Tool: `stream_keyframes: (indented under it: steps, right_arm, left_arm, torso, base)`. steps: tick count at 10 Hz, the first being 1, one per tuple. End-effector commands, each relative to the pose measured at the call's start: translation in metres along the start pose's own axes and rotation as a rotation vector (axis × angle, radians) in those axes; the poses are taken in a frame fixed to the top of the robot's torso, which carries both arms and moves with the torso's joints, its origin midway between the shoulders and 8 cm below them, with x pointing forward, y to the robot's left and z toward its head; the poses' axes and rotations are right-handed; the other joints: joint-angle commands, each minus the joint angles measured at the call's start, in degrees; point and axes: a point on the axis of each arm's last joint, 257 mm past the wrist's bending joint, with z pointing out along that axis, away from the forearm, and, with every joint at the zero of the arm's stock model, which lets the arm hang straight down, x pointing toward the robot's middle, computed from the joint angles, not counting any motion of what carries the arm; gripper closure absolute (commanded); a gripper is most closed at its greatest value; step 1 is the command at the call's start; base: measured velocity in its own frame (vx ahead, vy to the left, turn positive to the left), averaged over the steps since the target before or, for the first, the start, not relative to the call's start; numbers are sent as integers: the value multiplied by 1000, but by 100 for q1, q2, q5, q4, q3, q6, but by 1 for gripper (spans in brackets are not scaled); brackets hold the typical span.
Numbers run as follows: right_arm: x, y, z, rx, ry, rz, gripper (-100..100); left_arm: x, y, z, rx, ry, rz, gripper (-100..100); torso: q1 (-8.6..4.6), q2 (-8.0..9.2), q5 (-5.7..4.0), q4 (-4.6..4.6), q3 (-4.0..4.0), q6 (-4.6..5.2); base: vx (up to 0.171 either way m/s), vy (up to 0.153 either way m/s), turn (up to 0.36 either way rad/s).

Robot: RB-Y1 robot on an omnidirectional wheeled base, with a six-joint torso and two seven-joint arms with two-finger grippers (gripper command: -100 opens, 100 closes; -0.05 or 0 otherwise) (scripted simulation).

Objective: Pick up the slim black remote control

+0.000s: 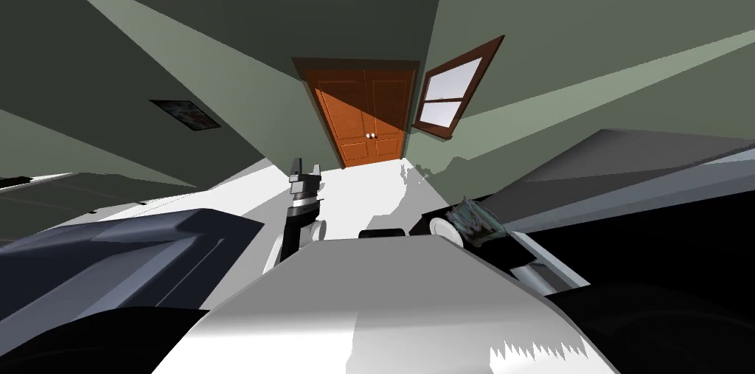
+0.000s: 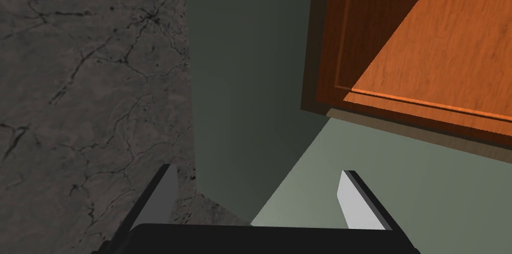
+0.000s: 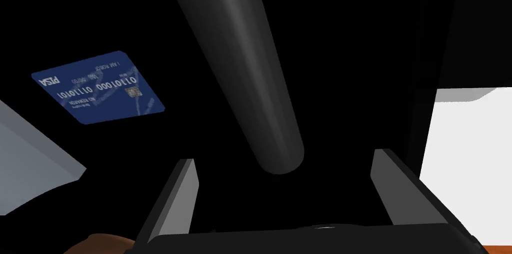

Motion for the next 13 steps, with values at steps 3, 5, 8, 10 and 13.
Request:
stream_keyframes:
  steps: [3,5,8,10,13]
  right_arm:
    - [58,21,-9,-31,114,-45,-100]
    - [58,21,-9,-31,114,-45,-100]
    - [118,45,-21,-81,225,-75,-100]
    - [118,45,-21,-81,225,-75,-100]
    - [128,50,-23,-90,240,-77,0]
  left_arm:
    - [0,0,0,0,0,0,0]
    - [0,0,0,0,0,0,0]
    - [0,0,0,0,0,0,0]
    - [0,0,0,0,0,0,0]
    - [0,0,0,0,0,0,0]
  torso:
    - [33,11,7,3,7,0]
    - [33,9,7,3,6,2]
    - [42,13,10,4,8,0]
    - [29,10,6,3,7,1]
    - [55,17,12,5,10,2]
  base:
    - [27,-86,83]
    - [20,-51,28]
    - [20,-65,107]
    - [19,-69,20]
    - [4,-19,22]
